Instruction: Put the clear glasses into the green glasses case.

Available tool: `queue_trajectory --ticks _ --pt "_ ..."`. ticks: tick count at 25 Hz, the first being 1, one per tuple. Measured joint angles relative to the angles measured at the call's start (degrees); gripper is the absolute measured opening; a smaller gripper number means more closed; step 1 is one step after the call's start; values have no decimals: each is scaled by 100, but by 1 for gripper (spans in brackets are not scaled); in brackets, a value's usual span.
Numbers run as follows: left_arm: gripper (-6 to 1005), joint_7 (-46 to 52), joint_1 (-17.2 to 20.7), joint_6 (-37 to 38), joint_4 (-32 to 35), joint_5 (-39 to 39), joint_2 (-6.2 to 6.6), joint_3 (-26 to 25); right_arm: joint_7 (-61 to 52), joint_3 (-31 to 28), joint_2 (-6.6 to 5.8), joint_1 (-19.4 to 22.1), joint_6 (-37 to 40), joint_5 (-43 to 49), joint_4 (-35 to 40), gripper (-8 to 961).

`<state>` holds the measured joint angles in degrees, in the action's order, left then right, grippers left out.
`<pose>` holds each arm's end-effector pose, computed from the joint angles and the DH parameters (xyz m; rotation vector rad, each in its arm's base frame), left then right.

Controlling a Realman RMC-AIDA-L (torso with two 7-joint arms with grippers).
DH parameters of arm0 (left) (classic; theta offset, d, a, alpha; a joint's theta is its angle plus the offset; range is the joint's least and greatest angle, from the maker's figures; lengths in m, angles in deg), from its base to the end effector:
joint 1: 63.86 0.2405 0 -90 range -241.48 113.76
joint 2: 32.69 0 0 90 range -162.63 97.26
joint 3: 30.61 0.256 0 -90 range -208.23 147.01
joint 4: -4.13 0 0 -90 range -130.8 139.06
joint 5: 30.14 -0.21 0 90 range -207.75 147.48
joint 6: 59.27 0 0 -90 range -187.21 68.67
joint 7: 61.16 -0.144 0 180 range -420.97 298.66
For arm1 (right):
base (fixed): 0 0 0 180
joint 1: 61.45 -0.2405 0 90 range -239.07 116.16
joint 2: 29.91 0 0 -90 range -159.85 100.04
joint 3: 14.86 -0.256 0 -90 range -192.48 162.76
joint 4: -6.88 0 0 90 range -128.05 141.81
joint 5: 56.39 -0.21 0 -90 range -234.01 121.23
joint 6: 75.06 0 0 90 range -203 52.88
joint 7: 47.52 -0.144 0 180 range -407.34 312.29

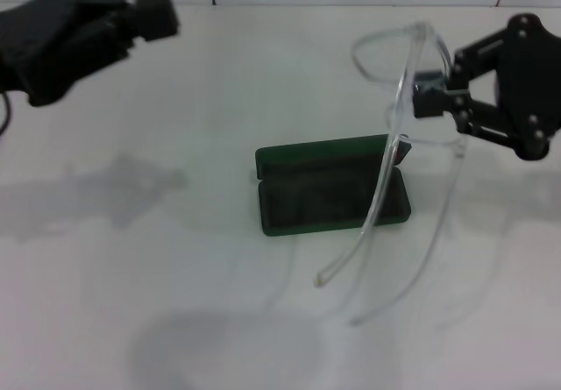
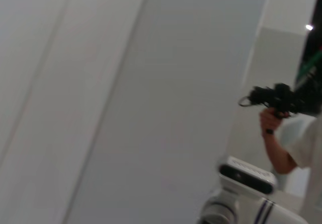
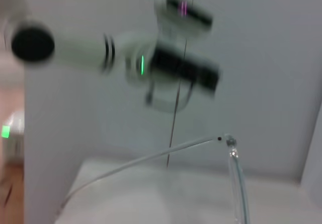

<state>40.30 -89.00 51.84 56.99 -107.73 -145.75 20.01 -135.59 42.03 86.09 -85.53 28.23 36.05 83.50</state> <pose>-0.1874 0.3024 0.1023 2.7575 0.4704 1.4048 0.1493 0.3071 0.0862 -2.8485 -0.1987 0.7972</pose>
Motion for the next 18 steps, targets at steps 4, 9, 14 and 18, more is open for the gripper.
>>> queue_trajectory --ticks 4,9,14,18 --pt "31 57 -208 7 21 -1 -34 249 295 114 -4 -62 -187 -488 -705 101" --pt "31 81 -338 7 2 -2 -66 513 781 177 -11 -368 -285 -829 -1698 100" --pt "32 284 -443 3 -5 3 -115 635 1041 113 -58 -715 -424 -839 -2408 100" --pt "32 308 -473 -1 -26 -5 -189 643 1222 193 -41 -949 -590 -810 -2753 100"
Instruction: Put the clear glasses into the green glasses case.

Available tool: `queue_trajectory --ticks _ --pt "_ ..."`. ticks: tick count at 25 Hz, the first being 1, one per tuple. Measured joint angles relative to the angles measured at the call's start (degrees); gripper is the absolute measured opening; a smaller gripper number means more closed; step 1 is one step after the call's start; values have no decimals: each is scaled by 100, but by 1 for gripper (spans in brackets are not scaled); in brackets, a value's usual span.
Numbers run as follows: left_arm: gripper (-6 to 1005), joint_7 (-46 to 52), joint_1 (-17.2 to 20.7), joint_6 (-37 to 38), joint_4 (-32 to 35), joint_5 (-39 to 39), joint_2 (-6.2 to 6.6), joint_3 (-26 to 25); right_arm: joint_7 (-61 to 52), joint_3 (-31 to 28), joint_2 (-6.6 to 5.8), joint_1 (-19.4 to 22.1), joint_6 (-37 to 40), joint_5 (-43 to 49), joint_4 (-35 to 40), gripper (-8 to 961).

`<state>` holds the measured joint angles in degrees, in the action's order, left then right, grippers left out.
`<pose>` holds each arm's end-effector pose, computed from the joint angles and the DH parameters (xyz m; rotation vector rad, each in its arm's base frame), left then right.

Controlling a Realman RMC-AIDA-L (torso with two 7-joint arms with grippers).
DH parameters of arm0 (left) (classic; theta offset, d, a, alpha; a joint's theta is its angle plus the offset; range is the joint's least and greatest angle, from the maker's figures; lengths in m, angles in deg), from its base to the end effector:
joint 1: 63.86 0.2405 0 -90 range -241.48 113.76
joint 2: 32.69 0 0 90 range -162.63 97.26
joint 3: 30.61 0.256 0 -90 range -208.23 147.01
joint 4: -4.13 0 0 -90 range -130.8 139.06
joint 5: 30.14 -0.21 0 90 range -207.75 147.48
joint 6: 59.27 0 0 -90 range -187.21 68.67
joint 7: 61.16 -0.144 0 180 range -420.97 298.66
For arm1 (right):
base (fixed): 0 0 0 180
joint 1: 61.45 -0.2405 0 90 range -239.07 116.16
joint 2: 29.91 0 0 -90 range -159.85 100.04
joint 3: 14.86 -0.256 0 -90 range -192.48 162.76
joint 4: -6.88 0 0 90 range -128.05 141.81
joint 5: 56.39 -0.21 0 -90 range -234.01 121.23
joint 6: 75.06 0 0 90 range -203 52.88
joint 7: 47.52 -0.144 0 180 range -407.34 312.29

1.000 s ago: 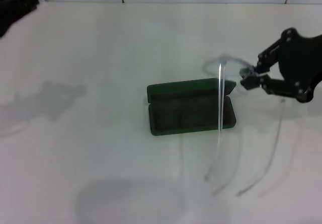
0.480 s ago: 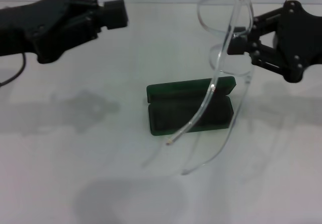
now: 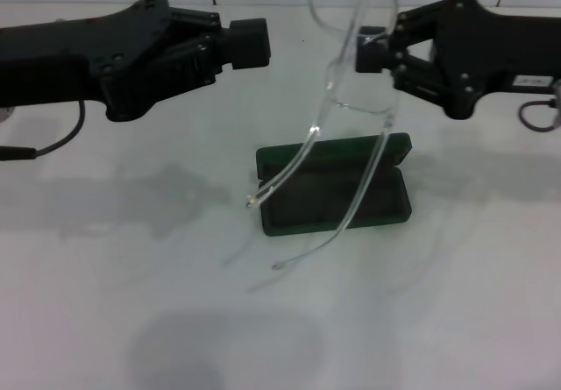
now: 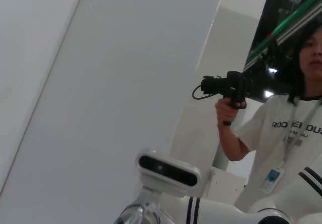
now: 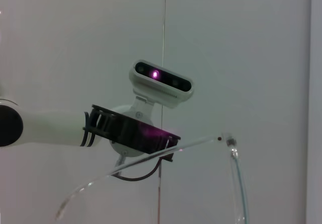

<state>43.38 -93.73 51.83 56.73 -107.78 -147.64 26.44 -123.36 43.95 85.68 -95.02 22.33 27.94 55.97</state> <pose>-0.1517 0.3079 0.0724 2.6354 0.4258 1.2737 0.1500 0.3459 0.0426 -2.7751 -0.0690 1.1256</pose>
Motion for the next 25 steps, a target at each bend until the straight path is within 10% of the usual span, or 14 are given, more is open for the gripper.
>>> queue_trajectory --ticks 25 --pt "31 -166 53 -55 -14 -258 -166 -114 444 663 44 -610 -18 -489 -982 101"
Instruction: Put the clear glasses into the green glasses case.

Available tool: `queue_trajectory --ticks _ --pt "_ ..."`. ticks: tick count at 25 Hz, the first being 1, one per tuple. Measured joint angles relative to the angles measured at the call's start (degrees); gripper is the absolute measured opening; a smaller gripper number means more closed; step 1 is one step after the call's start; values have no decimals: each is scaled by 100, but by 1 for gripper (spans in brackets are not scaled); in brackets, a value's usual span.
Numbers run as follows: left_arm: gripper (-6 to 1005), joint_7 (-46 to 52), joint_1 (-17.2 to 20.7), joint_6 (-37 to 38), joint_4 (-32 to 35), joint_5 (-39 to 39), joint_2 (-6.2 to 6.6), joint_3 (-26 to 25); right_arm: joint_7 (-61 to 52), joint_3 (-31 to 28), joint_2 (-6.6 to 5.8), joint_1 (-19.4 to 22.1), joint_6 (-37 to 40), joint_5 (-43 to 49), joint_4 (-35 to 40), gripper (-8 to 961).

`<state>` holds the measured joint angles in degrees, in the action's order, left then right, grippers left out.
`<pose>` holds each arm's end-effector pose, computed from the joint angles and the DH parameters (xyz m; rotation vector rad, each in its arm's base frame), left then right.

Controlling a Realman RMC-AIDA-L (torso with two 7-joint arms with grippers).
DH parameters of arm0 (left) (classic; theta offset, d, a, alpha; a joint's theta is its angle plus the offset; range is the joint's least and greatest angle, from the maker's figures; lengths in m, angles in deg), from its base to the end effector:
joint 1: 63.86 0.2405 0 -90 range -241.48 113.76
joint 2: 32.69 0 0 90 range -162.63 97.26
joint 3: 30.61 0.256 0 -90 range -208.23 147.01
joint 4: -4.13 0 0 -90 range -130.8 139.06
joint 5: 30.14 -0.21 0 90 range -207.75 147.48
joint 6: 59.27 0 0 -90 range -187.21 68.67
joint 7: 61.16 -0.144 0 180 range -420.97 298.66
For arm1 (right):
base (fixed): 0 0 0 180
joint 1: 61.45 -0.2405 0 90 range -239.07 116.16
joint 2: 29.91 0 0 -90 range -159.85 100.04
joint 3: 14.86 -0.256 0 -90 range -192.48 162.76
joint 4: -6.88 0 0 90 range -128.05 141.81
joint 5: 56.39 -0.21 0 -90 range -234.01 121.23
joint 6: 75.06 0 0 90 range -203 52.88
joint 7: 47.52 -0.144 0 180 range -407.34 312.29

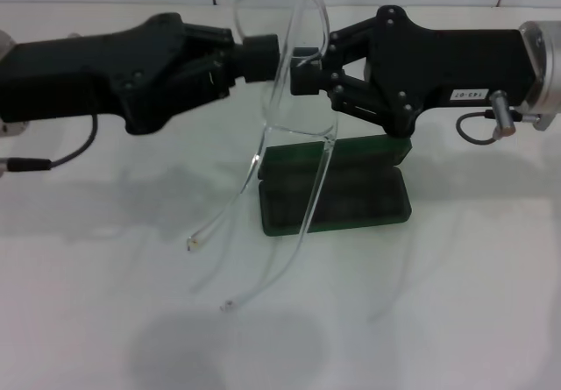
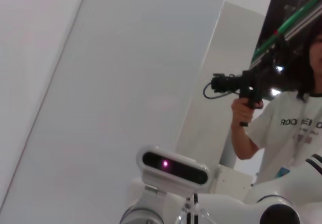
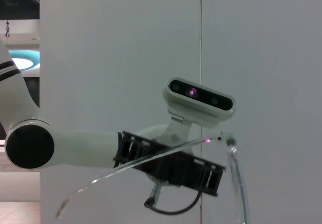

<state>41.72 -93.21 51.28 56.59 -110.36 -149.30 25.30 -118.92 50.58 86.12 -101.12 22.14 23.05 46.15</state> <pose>-0.1553 0.3062 0.0624 2.6546 0.4401 1.2762 0.1256 0.3475 0.0084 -2.8598 -0.1041 1.2461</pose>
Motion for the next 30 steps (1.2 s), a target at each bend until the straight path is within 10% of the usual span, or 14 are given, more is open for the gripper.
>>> queue_trajectory --ticks 30 --pt "32 -10 -39 50 -457 456 -19 163 268 427 16 5 -203 -491 -237 99"
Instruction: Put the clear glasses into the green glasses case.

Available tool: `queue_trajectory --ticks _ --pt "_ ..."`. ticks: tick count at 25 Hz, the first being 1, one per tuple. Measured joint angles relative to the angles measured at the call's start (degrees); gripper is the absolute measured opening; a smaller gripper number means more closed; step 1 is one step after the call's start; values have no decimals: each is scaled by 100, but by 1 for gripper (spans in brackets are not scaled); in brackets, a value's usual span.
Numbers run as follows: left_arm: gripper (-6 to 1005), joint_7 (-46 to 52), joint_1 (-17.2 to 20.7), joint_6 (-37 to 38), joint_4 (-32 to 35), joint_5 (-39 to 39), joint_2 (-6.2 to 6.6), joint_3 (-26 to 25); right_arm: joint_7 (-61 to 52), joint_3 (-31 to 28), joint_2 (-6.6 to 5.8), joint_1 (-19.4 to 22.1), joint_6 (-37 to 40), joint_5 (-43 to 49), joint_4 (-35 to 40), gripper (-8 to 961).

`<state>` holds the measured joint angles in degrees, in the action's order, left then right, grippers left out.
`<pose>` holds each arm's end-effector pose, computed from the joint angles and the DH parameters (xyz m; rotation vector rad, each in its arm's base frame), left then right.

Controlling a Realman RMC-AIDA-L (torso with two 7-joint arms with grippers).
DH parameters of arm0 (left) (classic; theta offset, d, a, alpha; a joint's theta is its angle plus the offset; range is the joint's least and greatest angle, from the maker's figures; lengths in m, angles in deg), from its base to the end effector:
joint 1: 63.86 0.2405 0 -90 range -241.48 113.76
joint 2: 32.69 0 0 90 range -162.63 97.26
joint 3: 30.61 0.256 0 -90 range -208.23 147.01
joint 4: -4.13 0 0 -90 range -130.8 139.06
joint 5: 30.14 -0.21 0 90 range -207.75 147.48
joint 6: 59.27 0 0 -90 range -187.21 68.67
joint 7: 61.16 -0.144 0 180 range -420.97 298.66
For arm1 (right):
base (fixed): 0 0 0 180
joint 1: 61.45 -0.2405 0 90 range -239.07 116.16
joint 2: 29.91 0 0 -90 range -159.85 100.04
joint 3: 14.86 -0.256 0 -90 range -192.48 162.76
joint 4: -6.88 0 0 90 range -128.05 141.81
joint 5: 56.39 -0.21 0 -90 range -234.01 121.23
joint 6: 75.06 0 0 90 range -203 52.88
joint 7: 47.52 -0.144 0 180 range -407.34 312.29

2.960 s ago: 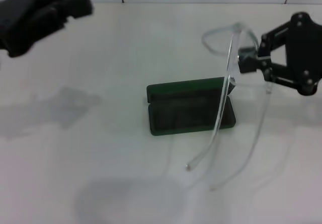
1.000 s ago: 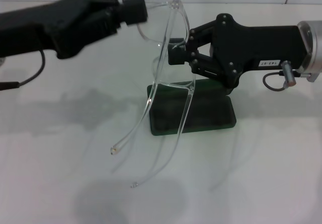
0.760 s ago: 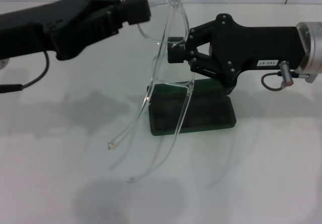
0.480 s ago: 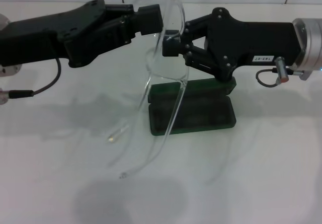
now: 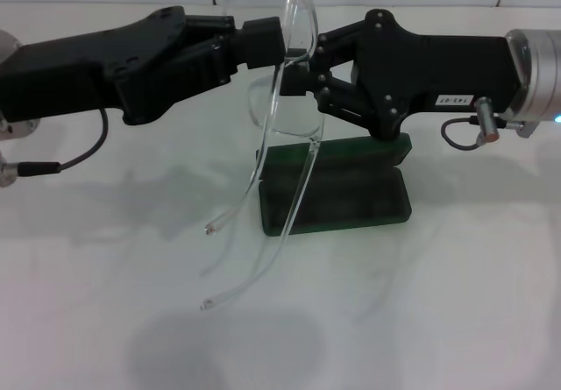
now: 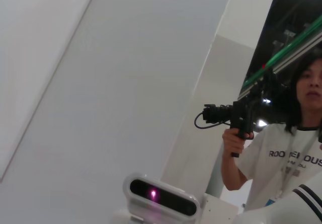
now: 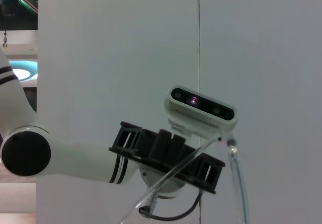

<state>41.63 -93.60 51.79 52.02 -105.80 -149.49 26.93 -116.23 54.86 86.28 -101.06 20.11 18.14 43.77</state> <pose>-0.1547 0.3046 0.0572 2.5492 0.4856 1.3674 0.1239 0.3460 -0.0019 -2.8324 -0.0939 1.2898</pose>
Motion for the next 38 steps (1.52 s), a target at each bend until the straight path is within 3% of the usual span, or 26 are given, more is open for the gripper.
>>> queue_trajectory --ticks 13,38 --pt "31 -13 0 2 0 25 -27 -2 75 186 -2 26 -337 15 -7 98" --pt "31 -675 39 -149 -145 -205 -132 -33 143 365 0 33 -260 -424 7 99"
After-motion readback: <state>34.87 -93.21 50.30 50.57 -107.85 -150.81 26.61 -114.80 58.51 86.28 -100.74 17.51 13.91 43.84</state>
